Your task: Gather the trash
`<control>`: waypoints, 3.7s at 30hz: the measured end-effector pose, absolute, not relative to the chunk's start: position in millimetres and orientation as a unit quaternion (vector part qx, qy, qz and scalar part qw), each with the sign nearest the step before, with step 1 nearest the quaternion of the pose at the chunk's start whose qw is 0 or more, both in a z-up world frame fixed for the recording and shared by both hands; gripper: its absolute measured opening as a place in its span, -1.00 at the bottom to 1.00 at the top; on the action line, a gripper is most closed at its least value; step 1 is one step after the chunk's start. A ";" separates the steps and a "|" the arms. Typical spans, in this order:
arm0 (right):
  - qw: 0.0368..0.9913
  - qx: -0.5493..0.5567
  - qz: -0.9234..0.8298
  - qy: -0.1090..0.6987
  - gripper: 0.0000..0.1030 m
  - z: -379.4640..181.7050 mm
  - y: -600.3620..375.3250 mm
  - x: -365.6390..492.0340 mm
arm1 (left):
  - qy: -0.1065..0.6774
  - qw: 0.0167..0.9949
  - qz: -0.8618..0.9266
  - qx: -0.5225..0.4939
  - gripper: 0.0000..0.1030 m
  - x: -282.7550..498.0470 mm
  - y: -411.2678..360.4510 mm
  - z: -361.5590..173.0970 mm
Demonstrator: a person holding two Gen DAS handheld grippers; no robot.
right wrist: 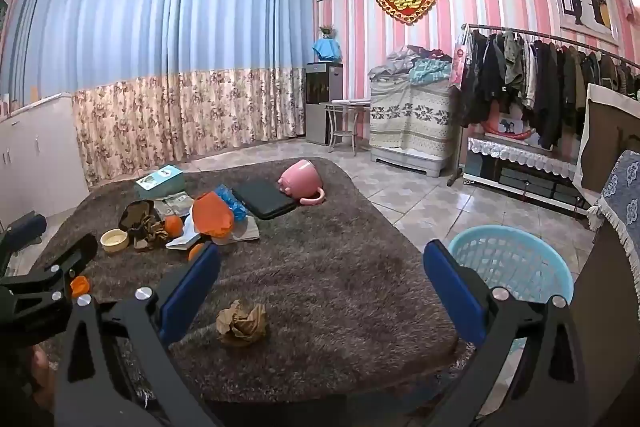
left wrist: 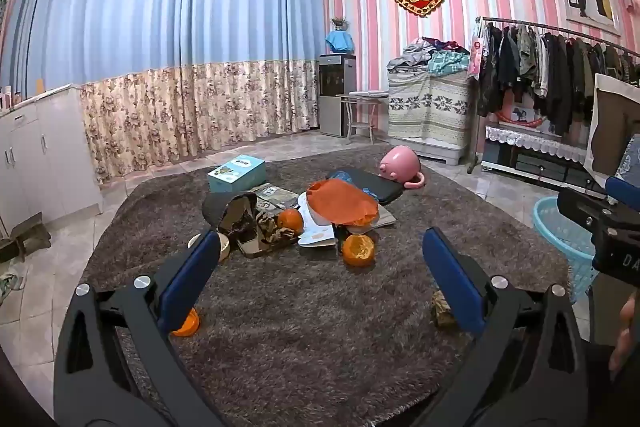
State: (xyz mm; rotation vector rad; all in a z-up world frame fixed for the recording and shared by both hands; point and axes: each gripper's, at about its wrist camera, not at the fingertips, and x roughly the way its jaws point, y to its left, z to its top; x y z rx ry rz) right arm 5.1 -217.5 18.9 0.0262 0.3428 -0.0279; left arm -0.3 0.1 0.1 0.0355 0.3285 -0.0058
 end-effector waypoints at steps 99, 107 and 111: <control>0.986 0.018 -0.014 0.168 0.92 10.4 -213.3 5.4 | 0.167 0.986 0.001 0.003 0.90 2.5 14.1 -1.1; 0.986 0.017 -0.013 0.167 0.92 10.2 -213.4 5.7 | 0.166 0.986 0.001 0.003 0.90 2.6 13.6 -0.5; 0.986 0.018 -0.015 0.167 0.92 11.0 -214.3 5.9 | 0.167 0.986 0.001 0.003 0.90 3.0 14.6 -1.2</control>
